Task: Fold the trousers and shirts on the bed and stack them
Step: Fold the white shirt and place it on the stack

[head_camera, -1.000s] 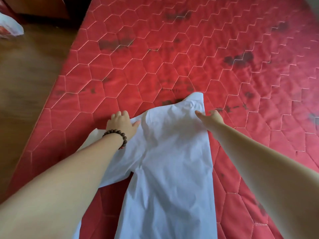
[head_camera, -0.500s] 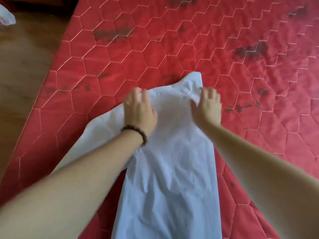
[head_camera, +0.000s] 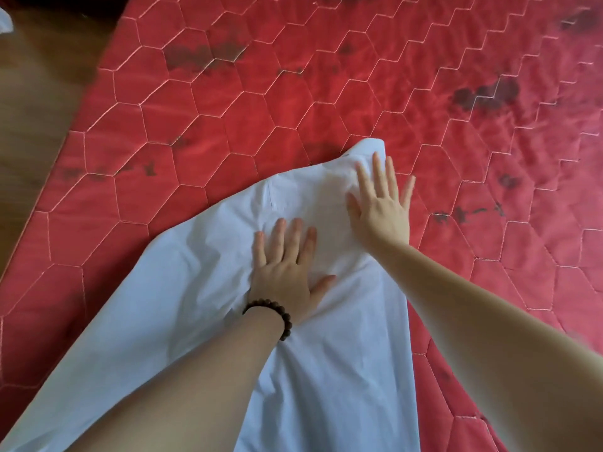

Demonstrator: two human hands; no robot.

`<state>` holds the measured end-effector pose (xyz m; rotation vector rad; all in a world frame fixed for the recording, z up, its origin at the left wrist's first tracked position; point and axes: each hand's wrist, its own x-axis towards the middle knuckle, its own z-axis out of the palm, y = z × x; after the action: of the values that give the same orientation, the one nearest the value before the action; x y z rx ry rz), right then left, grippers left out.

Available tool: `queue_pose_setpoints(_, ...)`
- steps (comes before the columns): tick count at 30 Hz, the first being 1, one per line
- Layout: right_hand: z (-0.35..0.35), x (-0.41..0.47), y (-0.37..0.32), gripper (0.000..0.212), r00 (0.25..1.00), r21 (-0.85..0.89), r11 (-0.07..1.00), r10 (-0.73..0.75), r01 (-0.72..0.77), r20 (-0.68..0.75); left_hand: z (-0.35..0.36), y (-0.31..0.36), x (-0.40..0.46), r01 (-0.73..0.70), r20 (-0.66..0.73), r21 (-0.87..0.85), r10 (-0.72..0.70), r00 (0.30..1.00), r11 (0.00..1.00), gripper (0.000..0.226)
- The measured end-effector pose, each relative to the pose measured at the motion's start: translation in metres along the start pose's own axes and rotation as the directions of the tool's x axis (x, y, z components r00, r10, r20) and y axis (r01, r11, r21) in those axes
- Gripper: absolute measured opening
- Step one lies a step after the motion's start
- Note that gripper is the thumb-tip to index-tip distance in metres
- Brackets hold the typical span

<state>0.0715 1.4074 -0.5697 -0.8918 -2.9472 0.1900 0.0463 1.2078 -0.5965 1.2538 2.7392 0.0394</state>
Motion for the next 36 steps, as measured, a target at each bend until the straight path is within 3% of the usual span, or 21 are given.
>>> queue_pose_setpoints(2,0.000,0.012,0.001,0.055,0.973,0.005,0.981,-0.194,0.195,0.125,0.001,0.000,0.001,0.001,0.011,0.014,-0.001,1.000,1.000,0.085)
queue_pose_setpoints(3,0.001,0.017,0.004,0.054,0.964,-0.008,0.980,-0.192,0.197,0.183,0.000,0.000,0.002,0.004,0.014,0.016,-0.005,1.000,1.000,0.086)
queue_pose_setpoints(4,0.003,0.020,0.008,0.053,0.974,-0.031,0.990,-0.127,0.135,0.190,0.001,0.000,0.002,0.007,0.012,0.013,-0.007,1.000,1.000,0.087)
queue_pose_setpoints(7,0.002,-0.001,0.004,0.054,0.992,0.007,0.992,0.125,-0.125,0.006,0.000,0.001,0.001,0.022,0.020,-0.007,-0.022,1.000,1.000,0.088)
queue_pose_setpoints(11,0.009,-0.097,-0.028,0.049,0.993,0.151,0.982,-0.117,0.112,0.019,-0.012,-0.001,0.004,0.020,0.097,-0.026,-0.017,0.995,0.999,0.086)
queue_pose_setpoints(14,0.009,-0.160,-0.032,0.052,0.993,0.197,0.979,-0.067,0.047,0.101,-0.029,-0.007,-0.002,-0.018,0.111,-0.212,0.042,0.993,0.977,0.067)
queue_pose_setpoints(16,0.008,-0.186,-0.033,0.054,0.994,0.186,0.983,-0.029,0.009,0.107,-0.038,-0.008,-0.021,-0.088,0.031,-0.270,0.100,0.995,0.959,0.051)
queue_pose_setpoints(20,0.002,-0.220,-0.059,0.053,0.987,0.210,0.975,-0.098,0.069,0.127,-0.030,0.010,-0.095,-0.219,0.052,-0.156,0.230,0.972,0.963,0.048)
queue_pose_setpoints(23,0.005,-0.240,-0.061,0.059,0.961,0.118,0.983,-0.161,0.138,0.223,-0.018,0.001,-0.139,-0.174,0.094,-0.066,0.180,0.979,0.983,0.058)
queue_pose_setpoints(27,0.001,-0.250,-0.032,0.060,0.981,0.004,0.999,0.037,-0.039,0.190,-0.010,-0.030,-0.158,-0.083,0.096,0.078,0.075,0.993,0.994,0.068)
queue_pose_setpoints(29,0.000,-0.261,-0.040,0.059,0.983,-0.008,0.996,0.089,-0.089,0.163,-0.013,-0.019,-0.169,0.005,0.052,0.053,-0.008,0.999,0.999,0.067)
queue_pose_setpoints(33,0.006,-0.316,-0.080,0.056,0.968,0.108,0.985,-0.152,0.132,0.199,-0.002,0.012,-0.222,-0.160,0.085,0.014,0.158,0.984,0.987,0.063)
queue_pose_setpoints(36,0.004,-0.353,-0.059,0.057,0.979,0.055,0.998,0.008,-0.020,0.206,0.001,-0.014,-0.250,-0.085,0.117,-0.004,0.085,0.990,0.996,0.067)
